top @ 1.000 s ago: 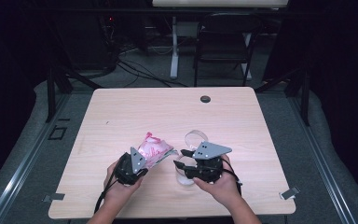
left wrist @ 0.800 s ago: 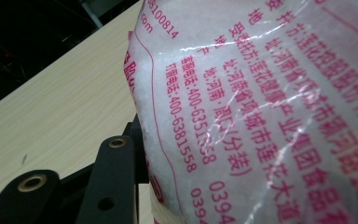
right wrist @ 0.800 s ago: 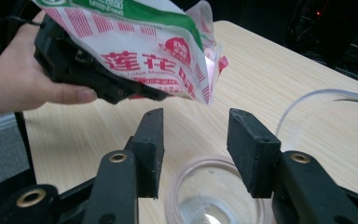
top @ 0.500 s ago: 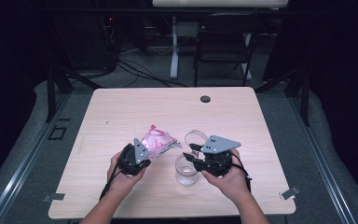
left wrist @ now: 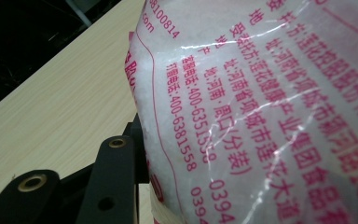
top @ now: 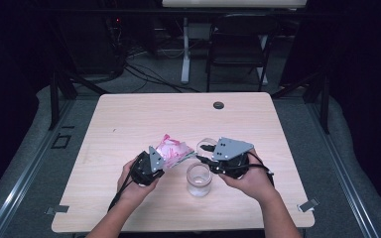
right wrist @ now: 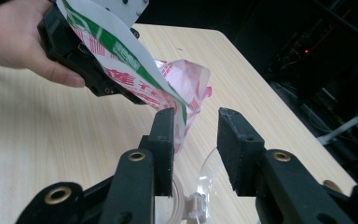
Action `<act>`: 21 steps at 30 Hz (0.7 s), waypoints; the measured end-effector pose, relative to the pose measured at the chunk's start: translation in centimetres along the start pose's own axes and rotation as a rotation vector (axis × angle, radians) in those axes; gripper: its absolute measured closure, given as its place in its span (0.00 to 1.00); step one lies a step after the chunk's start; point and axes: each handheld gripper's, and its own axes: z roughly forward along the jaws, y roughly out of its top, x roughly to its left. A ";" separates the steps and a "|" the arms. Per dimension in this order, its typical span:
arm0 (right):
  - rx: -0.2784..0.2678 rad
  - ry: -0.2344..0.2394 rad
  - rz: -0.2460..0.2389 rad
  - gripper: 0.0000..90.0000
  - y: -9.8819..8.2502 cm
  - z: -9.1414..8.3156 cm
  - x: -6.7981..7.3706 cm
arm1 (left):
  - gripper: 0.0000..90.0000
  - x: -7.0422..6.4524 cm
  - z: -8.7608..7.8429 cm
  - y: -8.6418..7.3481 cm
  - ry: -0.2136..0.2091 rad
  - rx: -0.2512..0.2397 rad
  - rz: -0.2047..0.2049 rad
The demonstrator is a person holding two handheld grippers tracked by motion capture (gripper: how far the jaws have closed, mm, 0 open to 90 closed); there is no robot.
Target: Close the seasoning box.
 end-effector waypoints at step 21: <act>0.039 0.045 -0.080 0.86 0.0 0.5 1.9 | 0.66 -0.8 0.2 1.8 0.022 0.020 0.195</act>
